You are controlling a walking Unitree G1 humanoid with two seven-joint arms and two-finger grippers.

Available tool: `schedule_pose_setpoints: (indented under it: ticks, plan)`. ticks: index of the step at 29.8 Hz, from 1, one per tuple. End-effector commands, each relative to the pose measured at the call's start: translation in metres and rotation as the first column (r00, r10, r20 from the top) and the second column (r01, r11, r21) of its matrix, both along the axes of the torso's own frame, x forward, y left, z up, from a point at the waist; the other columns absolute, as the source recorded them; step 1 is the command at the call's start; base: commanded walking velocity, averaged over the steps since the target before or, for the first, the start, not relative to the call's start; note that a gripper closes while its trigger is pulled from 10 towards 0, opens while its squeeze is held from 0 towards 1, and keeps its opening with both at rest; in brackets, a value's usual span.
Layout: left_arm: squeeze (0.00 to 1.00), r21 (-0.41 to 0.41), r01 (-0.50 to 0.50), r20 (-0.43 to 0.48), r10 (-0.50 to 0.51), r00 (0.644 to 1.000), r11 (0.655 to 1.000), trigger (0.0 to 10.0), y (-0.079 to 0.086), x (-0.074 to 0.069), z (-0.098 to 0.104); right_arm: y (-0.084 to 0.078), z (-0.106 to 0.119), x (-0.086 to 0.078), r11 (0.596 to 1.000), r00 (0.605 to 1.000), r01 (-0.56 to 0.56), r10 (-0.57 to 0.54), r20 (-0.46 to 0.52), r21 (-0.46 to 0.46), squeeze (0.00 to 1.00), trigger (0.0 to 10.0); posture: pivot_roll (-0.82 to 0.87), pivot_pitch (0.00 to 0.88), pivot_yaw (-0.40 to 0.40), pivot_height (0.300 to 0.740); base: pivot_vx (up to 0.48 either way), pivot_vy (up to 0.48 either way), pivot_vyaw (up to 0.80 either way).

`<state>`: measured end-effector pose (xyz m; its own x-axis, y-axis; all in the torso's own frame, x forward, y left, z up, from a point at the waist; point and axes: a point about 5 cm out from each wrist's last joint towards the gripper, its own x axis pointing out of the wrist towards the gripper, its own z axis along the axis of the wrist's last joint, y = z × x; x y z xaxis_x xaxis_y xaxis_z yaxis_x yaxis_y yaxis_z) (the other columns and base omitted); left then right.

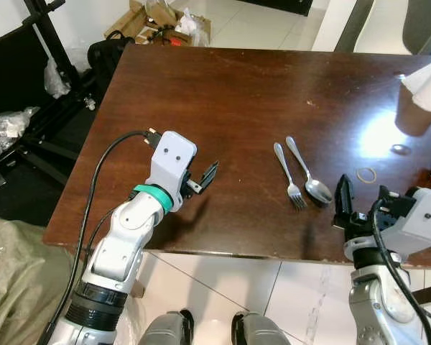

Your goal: Setting the table

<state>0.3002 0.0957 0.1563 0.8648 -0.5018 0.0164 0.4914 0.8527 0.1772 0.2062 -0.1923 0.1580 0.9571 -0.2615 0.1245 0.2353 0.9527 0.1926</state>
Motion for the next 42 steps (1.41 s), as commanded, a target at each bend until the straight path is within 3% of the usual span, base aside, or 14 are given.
schedule_pose_setpoints:
  ticks: [1,29,42]
  plan:
    - [0.0,0.011,0.004,-0.01,-0.004,1.0,1.0,10.0,-0.0001,-0.0022,-0.0037,-0.001,-0.0063,-0.0009,1.0,1.0,0.007,-0.006,-0.027,0.013,0.0,10.0,-0.06,0.0,0.062,0.74,-0.311,0.0,0.0]
    - [0.0,0.01,0.013,-0.006,-0.013,1.0,1.0,10.0,-0.0008,-0.0024,-0.0029,-0.0001,-0.0061,0.0003,1.0,1.0,0.003,-0.003,-0.019,0.015,0.0,10.0,-0.06,0.0,0.067,0.74,-0.275,0.0,0.0]
    - [0.0,0.008,0.016,-0.007,-0.015,1.0,1.0,10.0,-0.0014,-0.0023,-0.0027,0.0009,-0.0046,0.0026,0.999,1.0,-0.001,0.001,-0.012,0.046,0.0,10.0,-0.06,0.0,0.07,0.74,0.0,0.0,0.12]
